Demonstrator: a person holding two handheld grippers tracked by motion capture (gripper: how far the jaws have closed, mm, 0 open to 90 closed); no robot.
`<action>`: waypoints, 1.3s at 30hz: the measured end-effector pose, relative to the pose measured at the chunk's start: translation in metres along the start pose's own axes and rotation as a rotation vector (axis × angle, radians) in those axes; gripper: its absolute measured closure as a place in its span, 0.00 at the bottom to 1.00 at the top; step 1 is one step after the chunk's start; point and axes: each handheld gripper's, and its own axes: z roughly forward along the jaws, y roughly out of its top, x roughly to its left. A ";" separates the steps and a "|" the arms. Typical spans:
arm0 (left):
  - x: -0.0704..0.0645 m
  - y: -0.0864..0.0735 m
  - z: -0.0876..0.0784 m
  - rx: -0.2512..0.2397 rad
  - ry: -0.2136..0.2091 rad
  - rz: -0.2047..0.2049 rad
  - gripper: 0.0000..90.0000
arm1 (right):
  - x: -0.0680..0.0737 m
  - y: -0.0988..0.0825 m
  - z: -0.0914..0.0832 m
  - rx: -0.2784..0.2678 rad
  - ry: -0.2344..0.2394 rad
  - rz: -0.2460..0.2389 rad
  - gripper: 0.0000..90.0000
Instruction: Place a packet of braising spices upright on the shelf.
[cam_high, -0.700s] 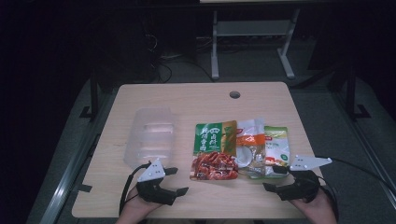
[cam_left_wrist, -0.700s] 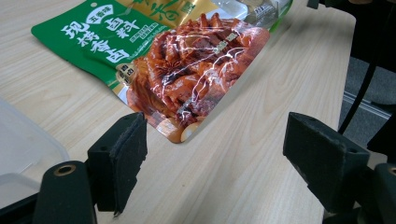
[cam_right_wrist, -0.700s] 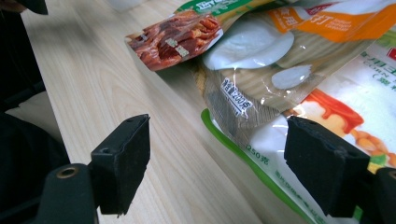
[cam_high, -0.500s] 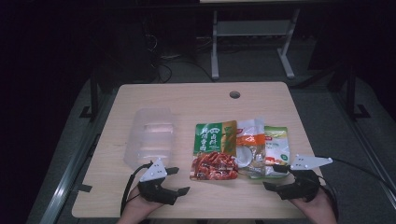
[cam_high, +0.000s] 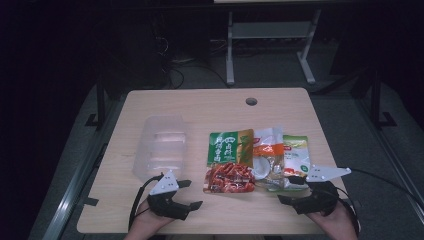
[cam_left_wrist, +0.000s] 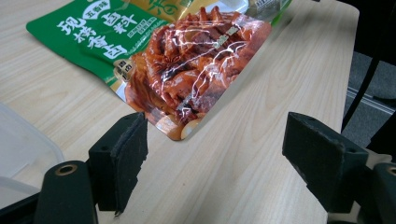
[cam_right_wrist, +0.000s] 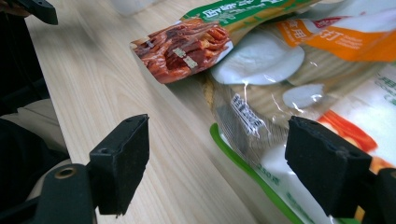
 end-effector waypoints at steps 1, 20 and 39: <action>0.000 0.000 0.000 0.002 0.006 0.005 0.25 | 0.001 0.003 0.002 -0.003 0.001 -0.003 0.24; 0.002 0.000 0.001 0.008 0.002 -0.004 0.25 | -0.011 0.065 0.028 0.061 -0.025 -0.002 0.28; 0.002 0.001 0.001 0.011 -0.006 0.016 0.26 | -0.058 0.128 0.093 0.213 -0.016 0.130 0.33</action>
